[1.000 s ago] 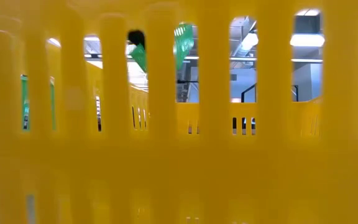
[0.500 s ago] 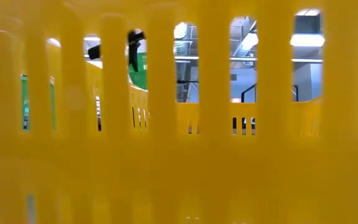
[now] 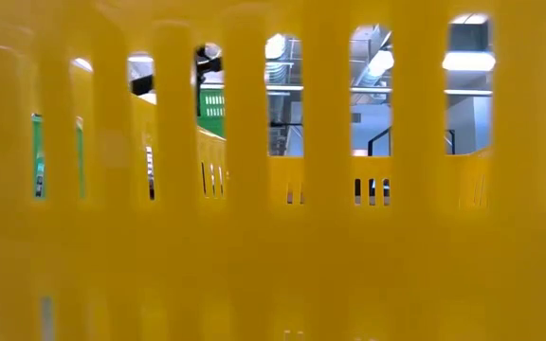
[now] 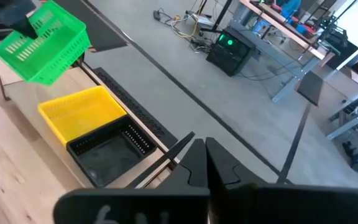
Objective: Stack baskets on shelf by color
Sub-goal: Put the top left green bin on the shelf
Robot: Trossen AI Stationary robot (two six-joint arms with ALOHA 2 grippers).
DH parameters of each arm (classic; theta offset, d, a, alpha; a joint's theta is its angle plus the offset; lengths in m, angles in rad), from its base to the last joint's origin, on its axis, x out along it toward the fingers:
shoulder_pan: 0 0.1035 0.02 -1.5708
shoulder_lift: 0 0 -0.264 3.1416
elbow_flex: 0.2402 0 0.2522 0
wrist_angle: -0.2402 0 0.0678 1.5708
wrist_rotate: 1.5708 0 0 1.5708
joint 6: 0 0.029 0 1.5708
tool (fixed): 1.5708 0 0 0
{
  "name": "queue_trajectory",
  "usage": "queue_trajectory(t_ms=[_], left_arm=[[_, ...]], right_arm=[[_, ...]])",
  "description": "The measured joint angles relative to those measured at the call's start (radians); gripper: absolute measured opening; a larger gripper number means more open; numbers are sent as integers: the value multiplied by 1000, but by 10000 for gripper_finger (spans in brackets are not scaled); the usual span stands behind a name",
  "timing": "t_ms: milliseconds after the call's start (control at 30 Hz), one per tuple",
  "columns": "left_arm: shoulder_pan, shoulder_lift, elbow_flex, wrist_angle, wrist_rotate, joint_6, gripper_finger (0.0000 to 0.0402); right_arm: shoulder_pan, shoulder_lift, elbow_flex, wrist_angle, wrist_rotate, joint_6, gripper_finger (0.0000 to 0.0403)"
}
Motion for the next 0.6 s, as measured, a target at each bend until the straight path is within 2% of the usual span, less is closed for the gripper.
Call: queue_trajectory(t_ms=[367,600], left_arm=[[6,143,5,8,107,81,0],[28,155,6,5,127,80,0]], right_arm=[[0,0,0,0,0,6,1],[0,1,0,0,-2,24,1]])
